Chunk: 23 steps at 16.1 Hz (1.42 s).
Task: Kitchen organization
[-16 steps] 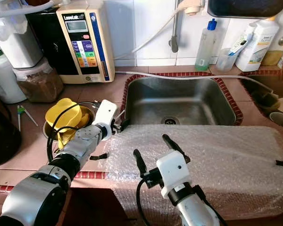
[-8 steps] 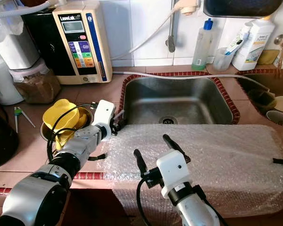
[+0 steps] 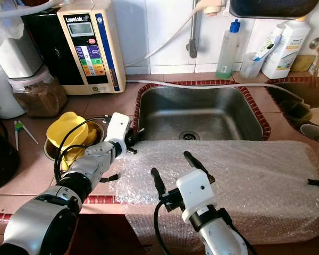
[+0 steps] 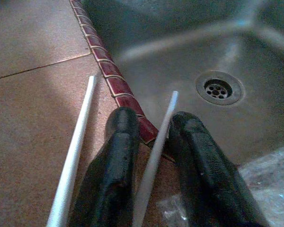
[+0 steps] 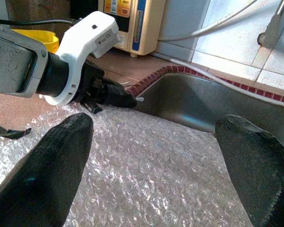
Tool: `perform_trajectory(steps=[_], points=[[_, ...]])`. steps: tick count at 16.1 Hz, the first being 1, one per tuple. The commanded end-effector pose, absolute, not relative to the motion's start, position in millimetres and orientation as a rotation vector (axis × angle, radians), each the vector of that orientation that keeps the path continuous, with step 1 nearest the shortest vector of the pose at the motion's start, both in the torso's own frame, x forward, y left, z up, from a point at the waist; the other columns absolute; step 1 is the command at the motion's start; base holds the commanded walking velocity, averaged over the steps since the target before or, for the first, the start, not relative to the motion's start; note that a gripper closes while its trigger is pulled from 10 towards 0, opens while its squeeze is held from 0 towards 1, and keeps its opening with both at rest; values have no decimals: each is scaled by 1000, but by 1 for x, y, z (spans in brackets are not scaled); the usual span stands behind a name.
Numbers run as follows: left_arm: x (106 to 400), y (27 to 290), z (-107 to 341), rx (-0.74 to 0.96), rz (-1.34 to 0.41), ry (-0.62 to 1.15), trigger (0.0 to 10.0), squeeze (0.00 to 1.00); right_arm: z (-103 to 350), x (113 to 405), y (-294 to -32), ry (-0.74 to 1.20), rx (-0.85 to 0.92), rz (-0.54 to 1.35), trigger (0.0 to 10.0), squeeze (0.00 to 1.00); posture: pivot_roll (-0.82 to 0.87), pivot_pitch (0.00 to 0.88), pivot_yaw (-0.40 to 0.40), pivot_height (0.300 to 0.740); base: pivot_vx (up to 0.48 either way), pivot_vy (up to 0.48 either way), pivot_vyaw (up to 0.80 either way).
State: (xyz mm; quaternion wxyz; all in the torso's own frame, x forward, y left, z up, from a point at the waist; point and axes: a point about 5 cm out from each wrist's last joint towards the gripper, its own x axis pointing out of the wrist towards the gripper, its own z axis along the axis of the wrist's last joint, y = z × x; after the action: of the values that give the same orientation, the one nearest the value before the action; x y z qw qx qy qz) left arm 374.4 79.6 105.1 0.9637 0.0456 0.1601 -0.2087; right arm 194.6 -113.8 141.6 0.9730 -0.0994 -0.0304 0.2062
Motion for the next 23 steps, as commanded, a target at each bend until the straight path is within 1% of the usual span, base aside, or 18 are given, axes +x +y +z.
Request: perform_trajectory(steps=[1,4,7,11,14,16,17,18,21,23], points=[[368,93,86,106,-369,415,0,0,145,195,-113,-73,-198,418,10000,0,-19,47,82,740,0,0,0],[369,94,89,104,-354,388,0,0,145,195,-114,-73,-201,414,10000,0,-21,46,84,740,0,0,0],[375,94,103,56,-327,291,0,0,145,196,-115,-75,-205,412,10000,0,-18,40,82,740,0,0,0],[377,95,112,45,-327,201,0,0,146,198,-116,-81,-211,410,10000,0,-18,32,80,740,0,0,0],[377,95,117,51,-340,130,0,0,146,199,-117,-83,-216,414,10000,0,-18,24,73,740,0,0,0],[377,92,121,83,-353,84,0,0,146,199,-117,-82,-220,415,10000,0,-21,20,70,740,0,0,0],[378,90,127,105,-350,33,10000,0,146,200,-118,-82,-222,415,10000,0,-22,19,69,740,0,0,0],[378,87,131,71,-373,13,10000,1000,146,200,-118,-82,-223,416,10000,0,-23,17,68,740,0,0,0],[378,81,133,53,-392,2,10000,1000,146,200,-118,-81,-226,416,10000,0,-28,15,70,740,0,0,0],[378,79,131,72,-411,18,10000,1000,146,200,-118,-80,-225,415,10000,0,-30,18,70,740,0,0,0]])
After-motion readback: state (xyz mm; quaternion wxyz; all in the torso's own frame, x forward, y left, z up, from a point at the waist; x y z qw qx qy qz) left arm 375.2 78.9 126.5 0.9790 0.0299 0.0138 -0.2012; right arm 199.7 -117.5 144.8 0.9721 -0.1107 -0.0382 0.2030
